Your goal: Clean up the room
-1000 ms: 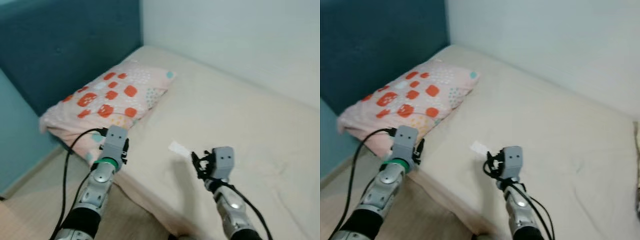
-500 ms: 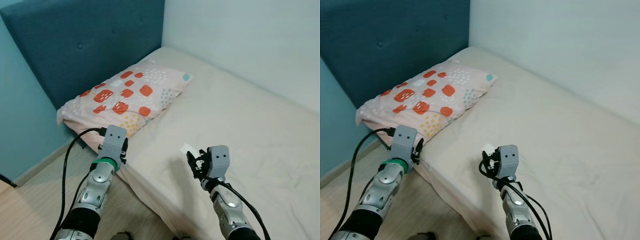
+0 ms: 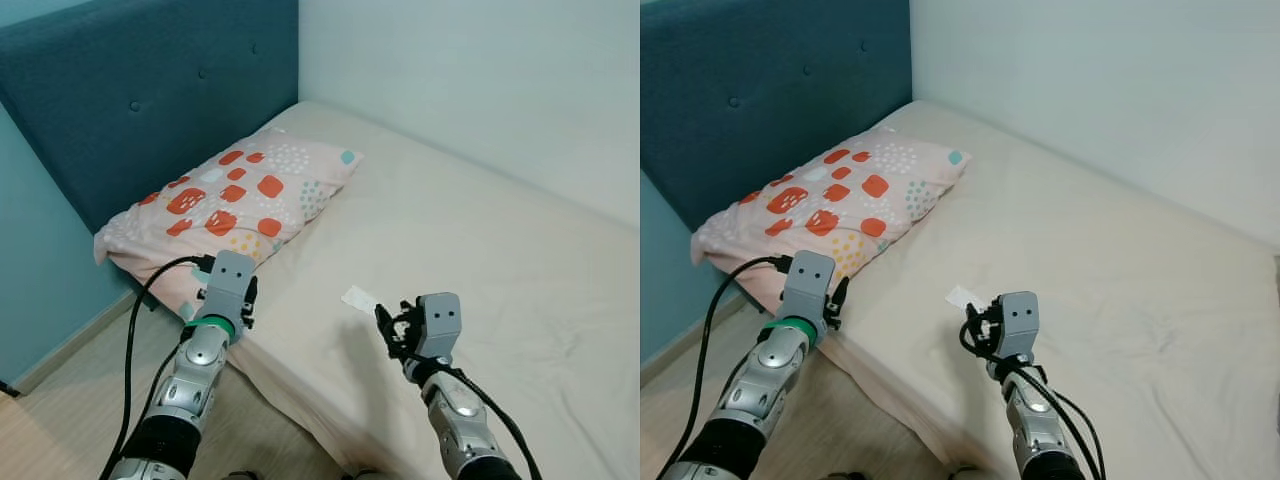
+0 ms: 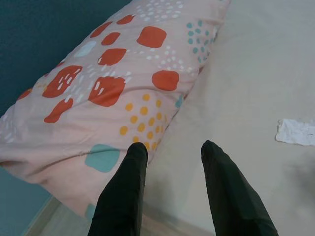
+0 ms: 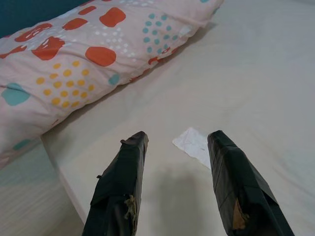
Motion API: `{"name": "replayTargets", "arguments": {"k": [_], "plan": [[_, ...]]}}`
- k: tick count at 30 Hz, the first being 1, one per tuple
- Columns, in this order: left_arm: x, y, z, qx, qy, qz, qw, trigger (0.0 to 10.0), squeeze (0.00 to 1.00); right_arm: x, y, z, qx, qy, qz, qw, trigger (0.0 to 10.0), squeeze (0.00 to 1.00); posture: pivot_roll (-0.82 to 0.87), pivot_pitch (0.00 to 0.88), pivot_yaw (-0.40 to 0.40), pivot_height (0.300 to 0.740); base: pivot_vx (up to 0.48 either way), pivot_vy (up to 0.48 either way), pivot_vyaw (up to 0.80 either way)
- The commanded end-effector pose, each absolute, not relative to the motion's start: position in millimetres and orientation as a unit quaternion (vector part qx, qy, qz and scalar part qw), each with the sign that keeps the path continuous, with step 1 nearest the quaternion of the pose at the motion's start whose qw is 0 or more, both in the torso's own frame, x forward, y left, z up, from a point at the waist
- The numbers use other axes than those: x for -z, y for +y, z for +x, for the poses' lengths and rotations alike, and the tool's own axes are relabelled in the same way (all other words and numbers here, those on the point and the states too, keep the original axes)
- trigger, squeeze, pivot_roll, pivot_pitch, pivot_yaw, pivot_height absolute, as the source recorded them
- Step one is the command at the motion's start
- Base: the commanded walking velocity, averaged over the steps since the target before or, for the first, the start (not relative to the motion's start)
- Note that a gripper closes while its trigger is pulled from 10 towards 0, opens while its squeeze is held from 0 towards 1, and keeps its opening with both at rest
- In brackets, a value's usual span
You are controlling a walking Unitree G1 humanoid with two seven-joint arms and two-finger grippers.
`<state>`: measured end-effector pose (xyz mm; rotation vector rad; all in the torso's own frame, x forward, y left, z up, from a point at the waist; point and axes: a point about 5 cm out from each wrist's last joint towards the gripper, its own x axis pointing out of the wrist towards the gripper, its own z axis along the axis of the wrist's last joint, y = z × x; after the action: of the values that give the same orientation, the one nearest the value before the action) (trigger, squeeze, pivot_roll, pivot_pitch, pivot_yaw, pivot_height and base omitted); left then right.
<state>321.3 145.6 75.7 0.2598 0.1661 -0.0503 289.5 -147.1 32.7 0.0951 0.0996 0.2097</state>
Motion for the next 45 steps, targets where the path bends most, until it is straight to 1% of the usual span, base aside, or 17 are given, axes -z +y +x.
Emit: {"name": "replayTargets", "arguments": {"k": [1,24,41,43,45], "plan": [[-69.1,144.9,318.0,0.030,0.097,0.135,0.986,10.0,0.00,-26.5,-150.5,285.2,-0.095,0.064,0.053,0.992,10.0,0.00,0.01,0.077,0.039,0.740,0.000,0.000,0.00],[-67.9,142.2,317.1,0.044,0.100,0.127,0.986,10.0,0.00,-26.4,-148.7,283.6,-0.096,0.062,0.062,0.992,10.0,0.00,0.01,0.081,0.042,0.740,0.000,0.000,0.00],[-66.5,143.7,317.9,0.035,0.109,0.127,0.985,10.0,0.00,-26.6,-149.7,285.3,-0.093,0.065,0.059,0.992,10.0,0.00,0.02,0.075,0.040,0.740,0.000,0.000,0.00],[-66.5,143.4,318.2,0.036,0.108,0.127,0.985,10.0,0.00,-24.2,-148.7,285.8,-0.091,0.076,0.090,0.989,10.0,0.00,0.02,0.073,0.040,0.740,0.000,0.000,-0.76],[-66.6,143.4,318.3,0.036,0.108,0.127,0.985,10.0,0.00,-23.7,-148.5,285.9,-0.090,0.079,0.099,0.988,10.0,0.00,0.02,0.073,0.040,0.740,0.000,0.000,-0.76]]}}
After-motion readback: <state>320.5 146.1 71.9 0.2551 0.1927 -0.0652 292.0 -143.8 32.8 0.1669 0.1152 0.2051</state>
